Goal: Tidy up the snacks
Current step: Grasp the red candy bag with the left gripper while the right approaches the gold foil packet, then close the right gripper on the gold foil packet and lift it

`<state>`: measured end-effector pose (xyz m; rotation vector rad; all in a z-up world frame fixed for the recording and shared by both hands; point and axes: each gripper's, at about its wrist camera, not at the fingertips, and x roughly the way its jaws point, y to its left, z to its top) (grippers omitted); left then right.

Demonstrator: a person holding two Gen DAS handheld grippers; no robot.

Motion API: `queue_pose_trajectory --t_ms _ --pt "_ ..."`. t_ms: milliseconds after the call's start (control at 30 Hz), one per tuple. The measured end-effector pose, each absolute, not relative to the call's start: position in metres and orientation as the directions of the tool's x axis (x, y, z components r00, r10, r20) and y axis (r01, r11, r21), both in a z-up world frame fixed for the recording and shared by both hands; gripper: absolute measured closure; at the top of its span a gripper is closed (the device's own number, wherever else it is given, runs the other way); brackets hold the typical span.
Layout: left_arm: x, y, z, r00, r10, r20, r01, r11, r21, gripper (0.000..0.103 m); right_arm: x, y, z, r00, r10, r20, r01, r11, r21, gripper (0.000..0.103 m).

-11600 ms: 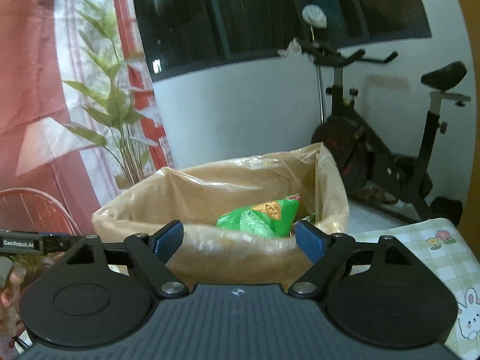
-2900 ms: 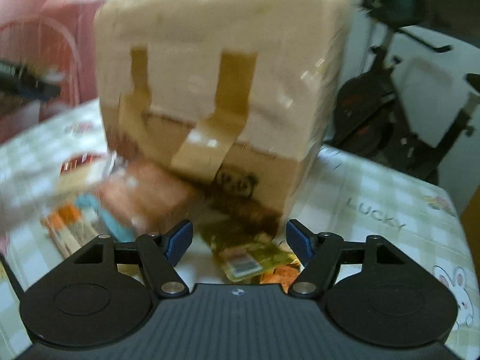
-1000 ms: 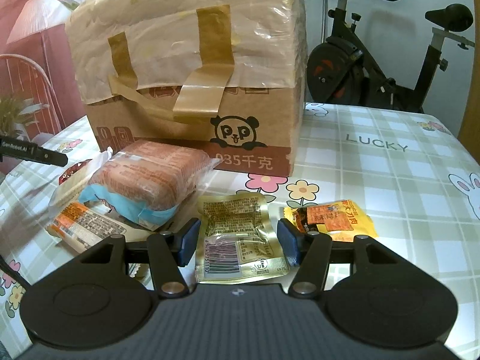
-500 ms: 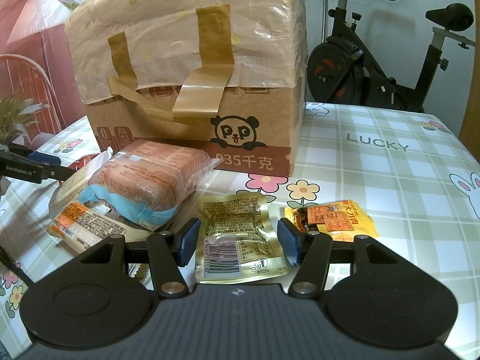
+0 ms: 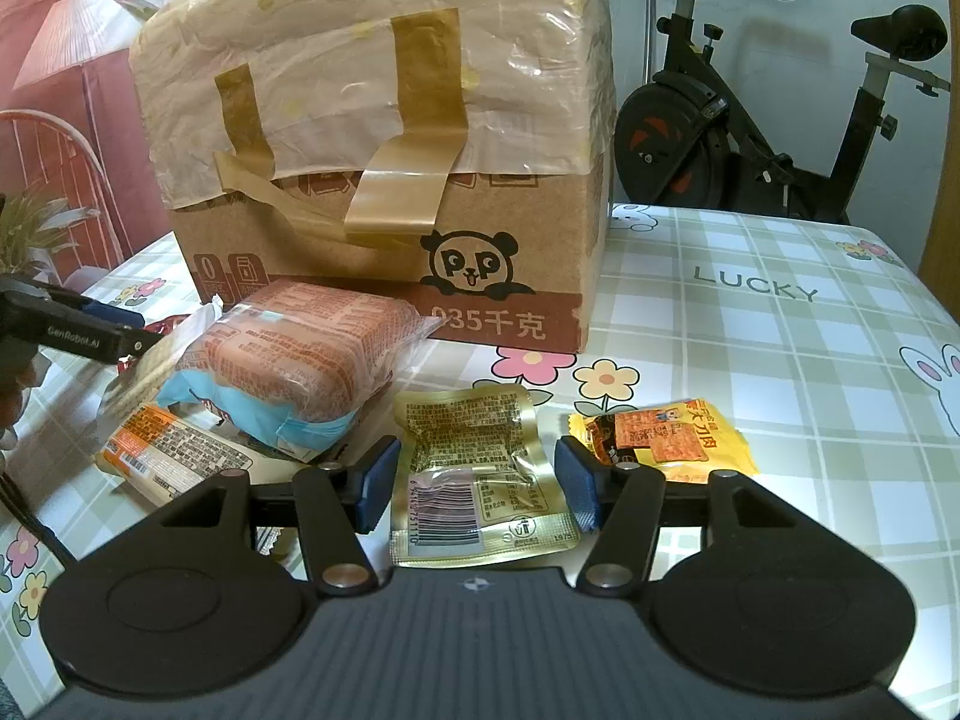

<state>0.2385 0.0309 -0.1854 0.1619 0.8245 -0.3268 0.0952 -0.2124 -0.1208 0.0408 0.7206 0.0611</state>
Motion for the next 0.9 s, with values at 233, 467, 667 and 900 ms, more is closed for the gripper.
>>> queue_pose_trajectory --t_ms 233,467,667,900 --pt "0.221 0.034 -0.18 0.624 -0.252 -0.74 0.35 0.936 -0.024 0.066 0.095 -0.212 -0.121 0.749 0.07 -0.658 -0.041 0.997 0.059 0.044" --pt "0.199 0.049 -0.172 0.647 -0.273 -0.712 0.282 0.953 -0.109 0.075 0.095 -0.212 -0.121 0.749 0.068 -0.659 -0.042 0.998 0.055 0.044" --pt "0.182 0.051 -0.155 0.684 -0.281 -0.673 0.264 0.956 -0.131 0.076 0.095 -0.212 -0.121 0.748 0.067 -0.661 -0.044 0.998 0.051 0.044" --pt "0.168 0.051 -0.14 0.703 -0.305 -0.643 0.268 0.95 -0.157 0.076 0.089 -0.204 -0.113 0.751 0.059 -0.658 -0.065 0.998 0.015 0.044"
